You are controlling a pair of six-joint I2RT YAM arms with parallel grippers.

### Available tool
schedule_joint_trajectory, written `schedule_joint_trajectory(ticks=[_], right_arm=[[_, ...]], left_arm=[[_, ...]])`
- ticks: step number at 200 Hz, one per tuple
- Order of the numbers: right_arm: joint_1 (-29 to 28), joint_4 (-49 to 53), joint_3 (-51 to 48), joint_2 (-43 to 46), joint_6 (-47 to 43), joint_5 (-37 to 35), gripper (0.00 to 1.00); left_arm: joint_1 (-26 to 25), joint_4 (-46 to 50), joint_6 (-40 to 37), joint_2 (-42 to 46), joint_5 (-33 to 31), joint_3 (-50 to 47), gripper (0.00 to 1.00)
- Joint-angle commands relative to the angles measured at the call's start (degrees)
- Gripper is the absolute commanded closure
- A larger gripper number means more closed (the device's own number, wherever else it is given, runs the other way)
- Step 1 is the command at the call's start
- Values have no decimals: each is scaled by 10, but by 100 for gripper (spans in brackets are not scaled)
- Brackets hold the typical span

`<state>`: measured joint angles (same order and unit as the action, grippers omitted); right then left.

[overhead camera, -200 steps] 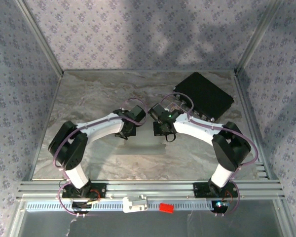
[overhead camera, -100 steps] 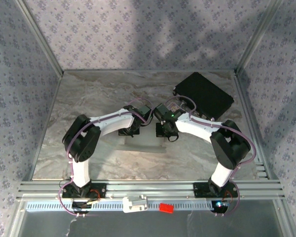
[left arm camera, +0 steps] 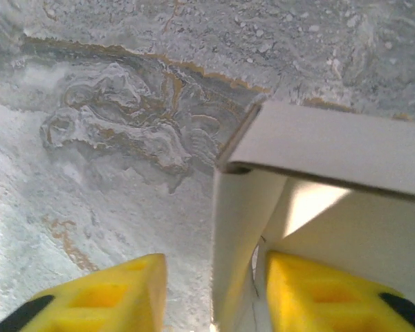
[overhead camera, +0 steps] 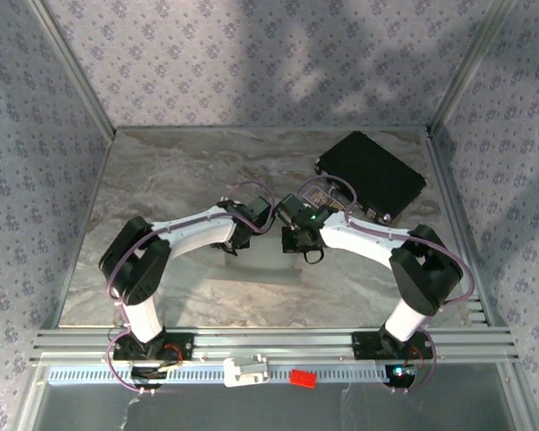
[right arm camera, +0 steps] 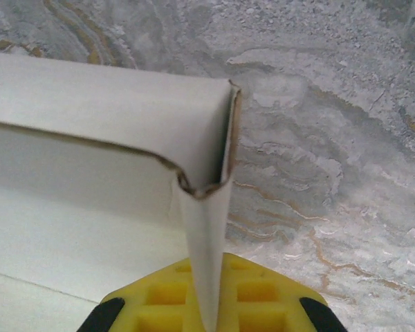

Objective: Fold the paper box

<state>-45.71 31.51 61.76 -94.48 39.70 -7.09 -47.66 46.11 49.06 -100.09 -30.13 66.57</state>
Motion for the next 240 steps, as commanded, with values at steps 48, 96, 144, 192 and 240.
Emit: schedule_joint_trajectory(ticks=[48,96,144,192,240], right_arm=[[-6,-22,25,-4,14,-25,100],[-6,-14,28,-9,15,-20,100],[-4,-12,31,-8,13,-14,100],[-3,-15,29,-5,13,-10,100],[-2,-14,30,-4,13,-11,100]], left_arm=[[-2,-102,-54,122,77,-86,47],[42,-116,-84,162,132,-103,47],[71,-91,-104,141,139,-109,48],[77,-99,-113,123,126,-103,59],[75,-96,-102,112,110,-110,77]])
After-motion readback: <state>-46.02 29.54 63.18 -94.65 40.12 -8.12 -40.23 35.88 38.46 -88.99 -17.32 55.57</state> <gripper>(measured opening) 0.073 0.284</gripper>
